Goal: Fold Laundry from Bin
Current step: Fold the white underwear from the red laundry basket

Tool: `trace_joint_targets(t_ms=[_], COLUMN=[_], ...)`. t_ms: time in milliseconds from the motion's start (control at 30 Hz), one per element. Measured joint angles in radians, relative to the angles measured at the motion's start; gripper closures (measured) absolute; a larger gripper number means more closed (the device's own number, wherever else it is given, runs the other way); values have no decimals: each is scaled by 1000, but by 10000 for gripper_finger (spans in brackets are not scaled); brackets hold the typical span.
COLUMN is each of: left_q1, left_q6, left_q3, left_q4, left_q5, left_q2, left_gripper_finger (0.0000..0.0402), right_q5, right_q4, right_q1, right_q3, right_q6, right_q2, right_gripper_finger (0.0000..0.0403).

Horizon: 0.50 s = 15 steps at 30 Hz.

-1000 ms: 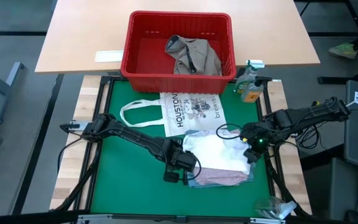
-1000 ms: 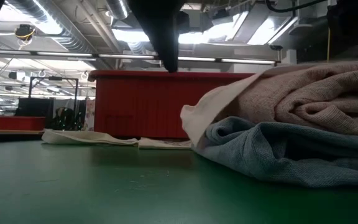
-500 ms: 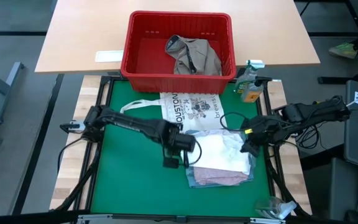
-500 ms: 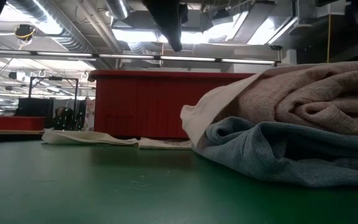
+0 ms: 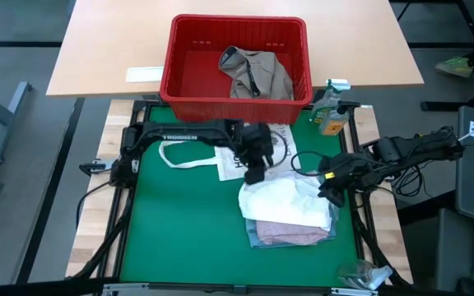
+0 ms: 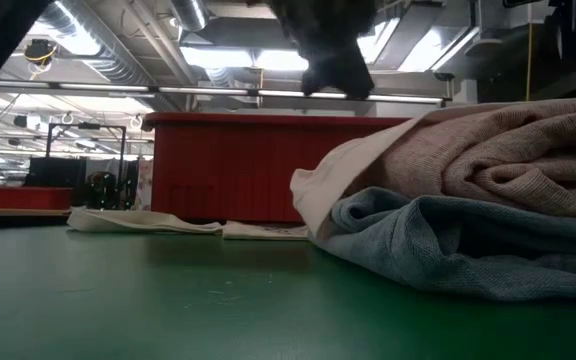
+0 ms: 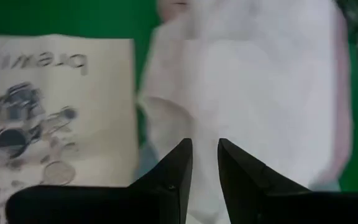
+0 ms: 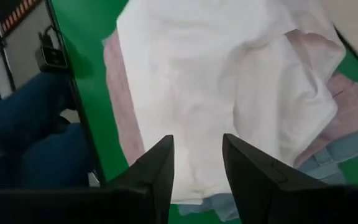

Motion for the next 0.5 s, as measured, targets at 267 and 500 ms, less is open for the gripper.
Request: trace_joint_targets(t_ms=[267,500], left_q1=[67,67], left_q6=[-213,-258], left_q3=[-28,-29], left_q4=[61,99], left_q5=[12,74], left_q2=[110,211], left_gripper_finger=[330,330], right_q5=[49,87], right_q4=[-17,-20], right_q1=[0,0], right_q3=[0,-1], right_q6=[-137,-161], right_q2=[10,14], right_gripper_finger=[267,267])
